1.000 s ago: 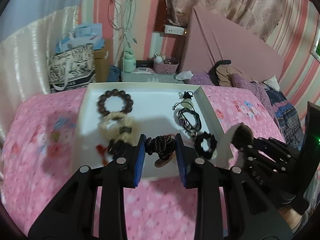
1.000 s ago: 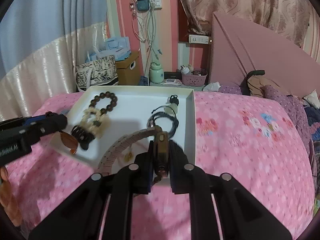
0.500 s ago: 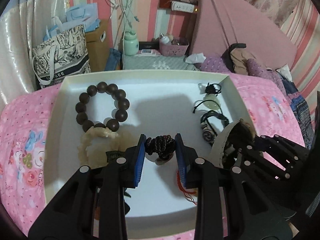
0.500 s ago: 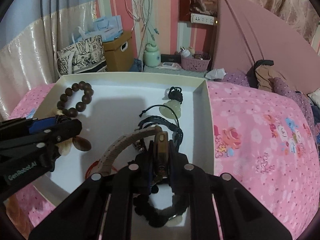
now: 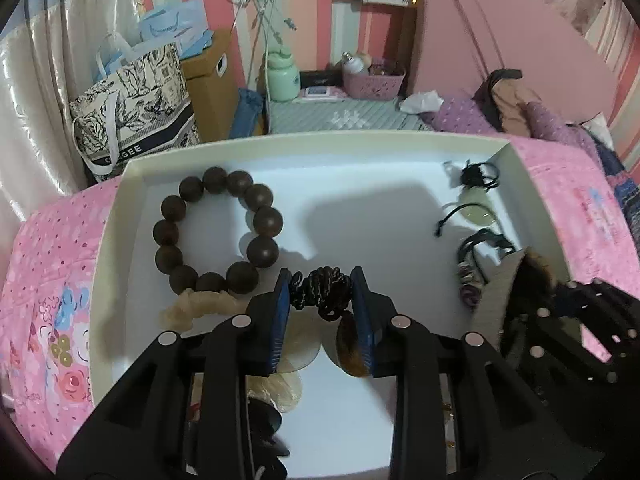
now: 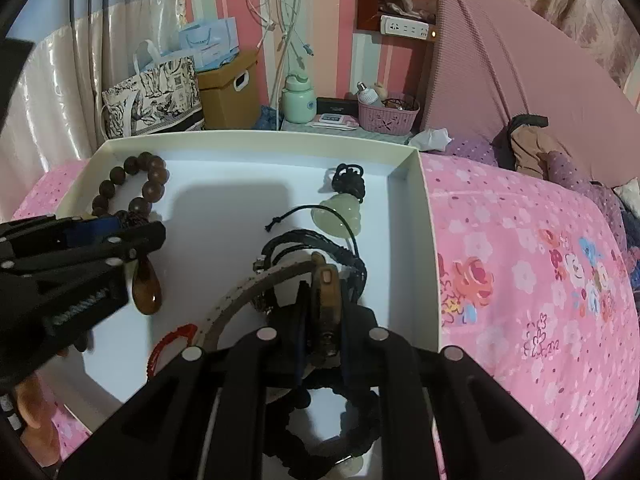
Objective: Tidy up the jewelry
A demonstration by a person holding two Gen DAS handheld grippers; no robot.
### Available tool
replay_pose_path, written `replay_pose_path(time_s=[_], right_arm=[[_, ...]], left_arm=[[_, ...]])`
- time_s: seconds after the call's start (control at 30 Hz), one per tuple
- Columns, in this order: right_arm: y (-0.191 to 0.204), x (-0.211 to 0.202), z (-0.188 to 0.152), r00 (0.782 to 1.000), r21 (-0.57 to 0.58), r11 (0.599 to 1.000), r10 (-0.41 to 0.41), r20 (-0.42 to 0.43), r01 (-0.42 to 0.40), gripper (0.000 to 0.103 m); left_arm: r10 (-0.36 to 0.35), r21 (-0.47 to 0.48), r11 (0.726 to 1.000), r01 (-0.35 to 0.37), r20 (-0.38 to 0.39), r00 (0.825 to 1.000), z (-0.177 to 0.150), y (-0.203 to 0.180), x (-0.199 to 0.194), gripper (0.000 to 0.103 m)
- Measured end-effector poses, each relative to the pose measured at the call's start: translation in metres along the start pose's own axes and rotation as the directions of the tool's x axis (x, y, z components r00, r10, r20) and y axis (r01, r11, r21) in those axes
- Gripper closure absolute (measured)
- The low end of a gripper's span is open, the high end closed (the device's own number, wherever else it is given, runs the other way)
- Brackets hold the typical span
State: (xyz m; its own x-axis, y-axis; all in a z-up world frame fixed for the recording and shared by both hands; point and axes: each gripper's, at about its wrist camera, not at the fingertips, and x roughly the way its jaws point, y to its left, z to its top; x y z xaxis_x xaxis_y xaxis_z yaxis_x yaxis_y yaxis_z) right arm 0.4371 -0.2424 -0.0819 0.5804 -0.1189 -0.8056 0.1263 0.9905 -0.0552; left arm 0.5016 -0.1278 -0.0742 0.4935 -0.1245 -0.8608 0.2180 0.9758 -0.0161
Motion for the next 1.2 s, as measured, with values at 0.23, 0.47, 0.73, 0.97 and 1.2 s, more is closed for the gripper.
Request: replay_pose_path(time_s=[0.23,0.47,0.73,0.97,1.2], right_arm=[[0.005,0.002,0.000,1.000,-0.013,1.000,-0.016,0.016,0.016,0.087],[0.003,-0.005,0.000,0.999,-0.016,1.000,-0.018,0.035,0.018,0.068],[-0.001,-0.032,0.005,0.998,-0.016,1.000,0.014,0.065,-0.013,0.043],[0.004,-0.074,0.000,0.991,-0.026,1.000,0.010,0.133,-0.007,0.026],[0.007,-0.135,-0.029,0.974,0.004,1.000,0.016,0.226,-0.017,0.012]], left_arm=[[0.016,0.004,1.000,-0.016,-0.008,1.000,-0.001,-0.001,0.008,0.072],[-0.001,-0.005,1.000,0.001,0.009,1.000,-0.002,-0.001,-0.005,0.059],[-0.020,-0.047,0.999,0.025,0.093,0.995,0.001,0.016,-0.056,0.030],[0.060,-0.087,0.995,-0.042,0.226,0.972,-0.017,0.044,-0.123,0.005],[0.098,-0.115,0.991,-0.067,0.296,0.950,-0.072,0.068,-0.179,0.003]])
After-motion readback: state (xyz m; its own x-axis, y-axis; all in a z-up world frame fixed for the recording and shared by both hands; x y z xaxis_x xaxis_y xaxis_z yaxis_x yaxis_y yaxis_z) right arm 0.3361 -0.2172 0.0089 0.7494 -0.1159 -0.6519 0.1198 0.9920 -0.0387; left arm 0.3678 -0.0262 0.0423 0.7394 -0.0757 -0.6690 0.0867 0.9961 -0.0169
